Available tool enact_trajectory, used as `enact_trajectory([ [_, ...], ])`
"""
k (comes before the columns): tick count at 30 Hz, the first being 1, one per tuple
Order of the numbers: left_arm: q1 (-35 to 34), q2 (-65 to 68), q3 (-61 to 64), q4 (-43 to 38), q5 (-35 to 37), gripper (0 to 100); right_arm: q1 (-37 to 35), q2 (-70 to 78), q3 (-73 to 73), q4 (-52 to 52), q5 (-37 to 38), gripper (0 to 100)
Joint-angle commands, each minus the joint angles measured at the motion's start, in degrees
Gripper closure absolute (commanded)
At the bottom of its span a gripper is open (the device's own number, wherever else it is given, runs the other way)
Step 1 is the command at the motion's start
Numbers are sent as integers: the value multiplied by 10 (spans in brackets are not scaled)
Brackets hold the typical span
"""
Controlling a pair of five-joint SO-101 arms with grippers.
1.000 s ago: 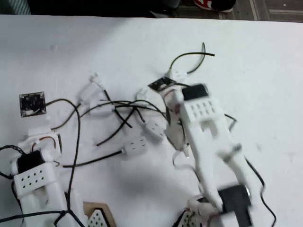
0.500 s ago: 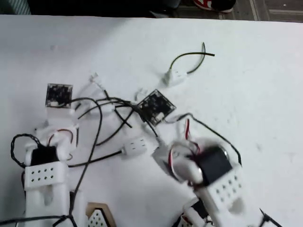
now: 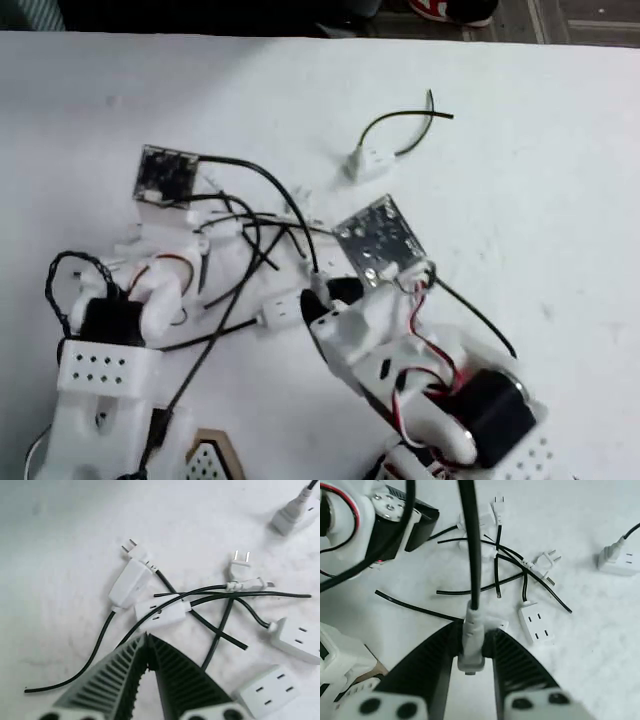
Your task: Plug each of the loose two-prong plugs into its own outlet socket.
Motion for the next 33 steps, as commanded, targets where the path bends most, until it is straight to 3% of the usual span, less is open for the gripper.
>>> enact_trajectory([
  [1,44,-8,-41,21,4,977,-1,-23,19,-23,-5,981],
  [10,161,-8,-41,21,-36,977,-95,-116,123,-82,-25,981],
  [18,228,-8,-41,22,-62,977,-102,-117,185,-128,-24,982],
  [33,269,-8,-40,58,-126,977,-103,-51,184,-131,-23,982],
])
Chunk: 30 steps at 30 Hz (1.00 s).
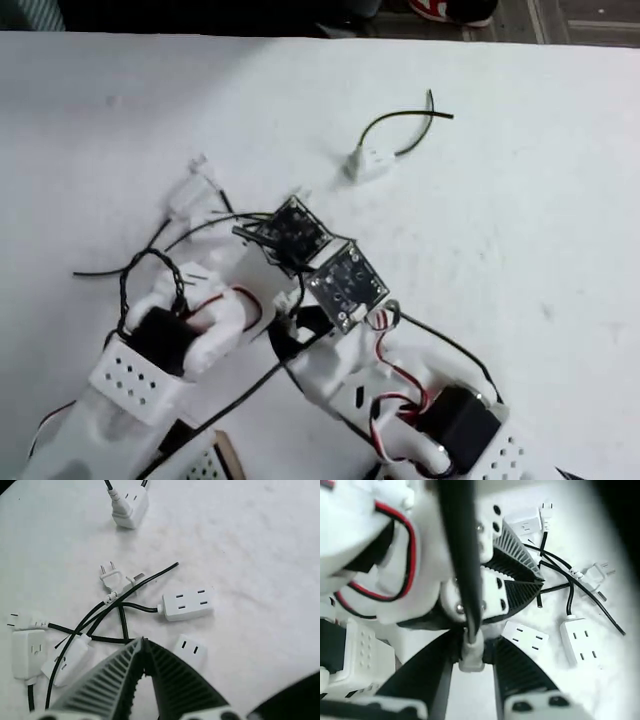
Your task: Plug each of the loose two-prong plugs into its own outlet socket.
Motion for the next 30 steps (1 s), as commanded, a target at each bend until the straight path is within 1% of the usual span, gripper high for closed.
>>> enact_trajectory([
  [1,15,-8,-24,3,-7,977,-4,14,-4,-10,-2,982],
  [6,15,-8,-24,3,-71,977,-19,15,-4,-10,11,982],
  [10,13,-8,-25,9,-91,977,-19,15,-4,-10,13,982],
  [12,-9,-12,-37,22,-98,977,-17,15,-4,-10,13,982],
  [14,-55,-23,-54,35,-98,977,-15,15,-4,-10,13,982],
  [18,-187,-73,-79,62,-98,977,-15,15,-4,-10,12,982],
  [22,-308,-148,-76,91,-98,977,-14,16,-1,-22,11,982],
  [26,-411,-225,-15,105,-97,977,16,25,18,-65,13,982],
  [28,-445,-258,47,97,-91,977,33,58,36,-90,14,982],
  [30,-467,-287,120,75,-69,977,47,110,42,-109,11,982],
])
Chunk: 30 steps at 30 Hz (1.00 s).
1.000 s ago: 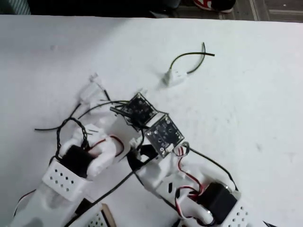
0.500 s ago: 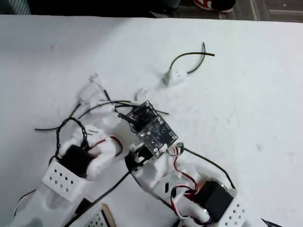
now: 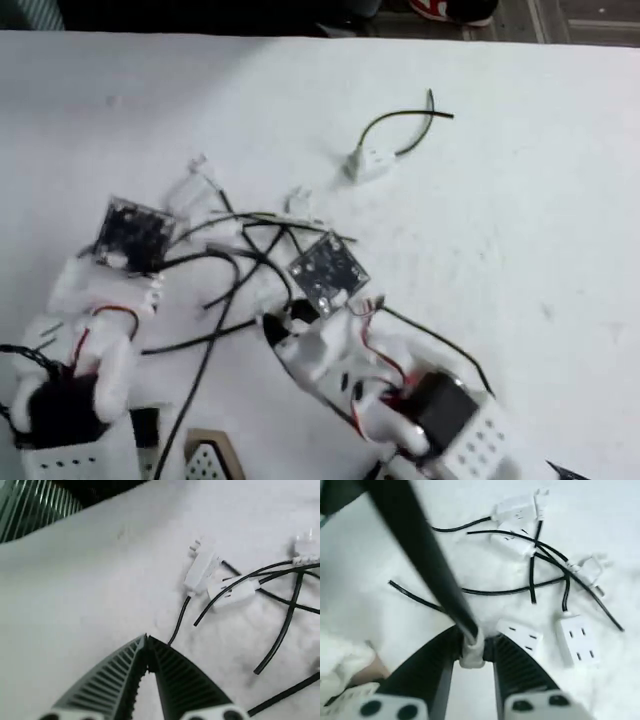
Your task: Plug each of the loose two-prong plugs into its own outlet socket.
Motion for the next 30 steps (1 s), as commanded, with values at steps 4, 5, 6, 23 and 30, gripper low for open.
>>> enact_trajectory([
  [4,-46,-95,205,-72,46,977,46,151,1,-77,0,982],
  [5,-47,-108,225,-78,49,977,50,167,1,-90,0,982],
  [6,-48,-122,237,-80,49,977,54,180,1,-102,0,982],
  [23,-137,-222,267,-61,80,977,131,375,4,-240,0,982],
  [30,-136,-222,269,-61,80,977,131,379,13,-243,0,982],
])
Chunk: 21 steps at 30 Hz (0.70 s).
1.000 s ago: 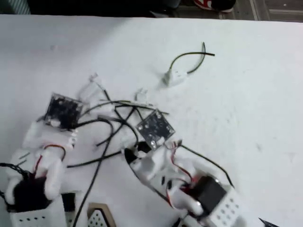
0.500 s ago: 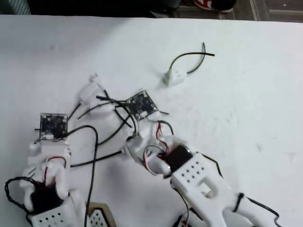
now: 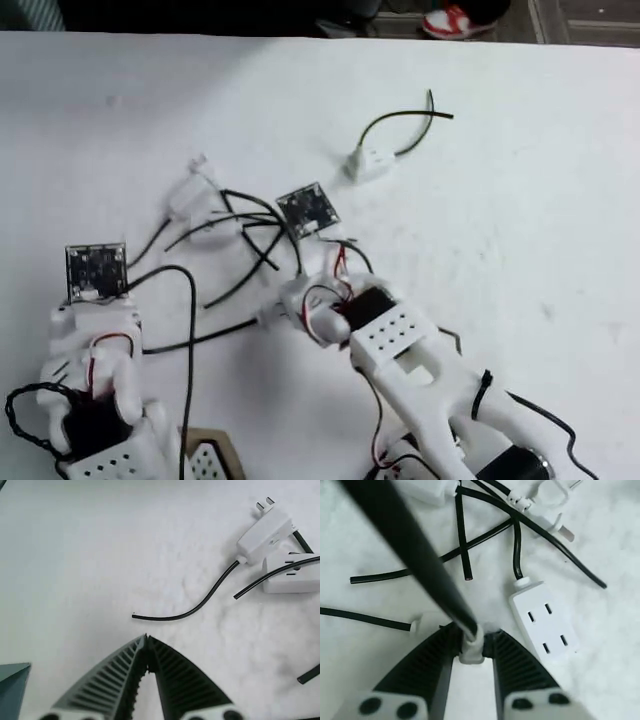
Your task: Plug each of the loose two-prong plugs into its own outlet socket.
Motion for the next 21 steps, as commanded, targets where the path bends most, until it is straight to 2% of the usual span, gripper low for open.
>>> enact_trajectory([
  [1,-1,-6,-1,2,5,977,7,-1,2,-12,0,982],
  [15,0,-6,0,2,4,977,18,0,21,-28,1,982],
  [21,0,-6,0,2,4,977,-22,0,55,-27,1,982],
])
